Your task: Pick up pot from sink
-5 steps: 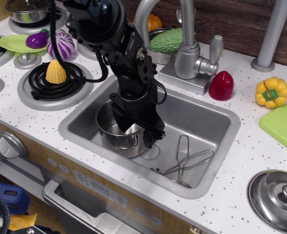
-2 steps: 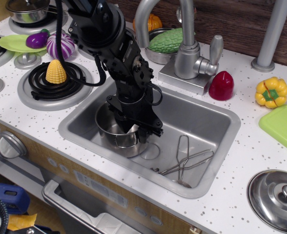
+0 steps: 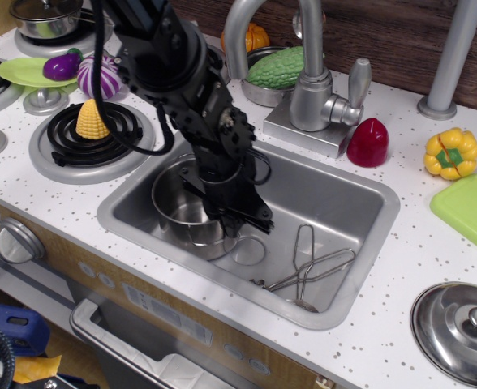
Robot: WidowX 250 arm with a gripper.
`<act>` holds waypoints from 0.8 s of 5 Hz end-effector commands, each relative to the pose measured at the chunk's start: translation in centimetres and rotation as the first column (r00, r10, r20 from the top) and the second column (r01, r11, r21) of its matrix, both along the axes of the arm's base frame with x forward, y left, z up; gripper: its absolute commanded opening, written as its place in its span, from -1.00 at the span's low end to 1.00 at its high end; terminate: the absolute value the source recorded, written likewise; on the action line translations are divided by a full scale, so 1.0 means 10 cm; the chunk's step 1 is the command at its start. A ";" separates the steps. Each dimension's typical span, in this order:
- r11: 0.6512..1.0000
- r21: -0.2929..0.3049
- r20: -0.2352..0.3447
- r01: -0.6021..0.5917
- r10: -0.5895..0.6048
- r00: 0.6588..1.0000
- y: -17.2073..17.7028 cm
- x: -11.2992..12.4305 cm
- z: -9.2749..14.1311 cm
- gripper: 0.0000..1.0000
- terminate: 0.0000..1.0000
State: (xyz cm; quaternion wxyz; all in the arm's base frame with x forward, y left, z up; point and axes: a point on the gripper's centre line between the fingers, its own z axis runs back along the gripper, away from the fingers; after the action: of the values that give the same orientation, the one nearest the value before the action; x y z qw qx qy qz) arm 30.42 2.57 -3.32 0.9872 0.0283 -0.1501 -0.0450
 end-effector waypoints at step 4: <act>0.994 0.061 -0.099 0.086 -0.080 0.992 -0.15 0.02 1.01 -1.00 -1.00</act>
State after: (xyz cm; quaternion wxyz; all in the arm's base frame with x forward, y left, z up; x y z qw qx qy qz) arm 29.88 0.74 4.88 0.9925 0.0473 -0.0706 -0.0879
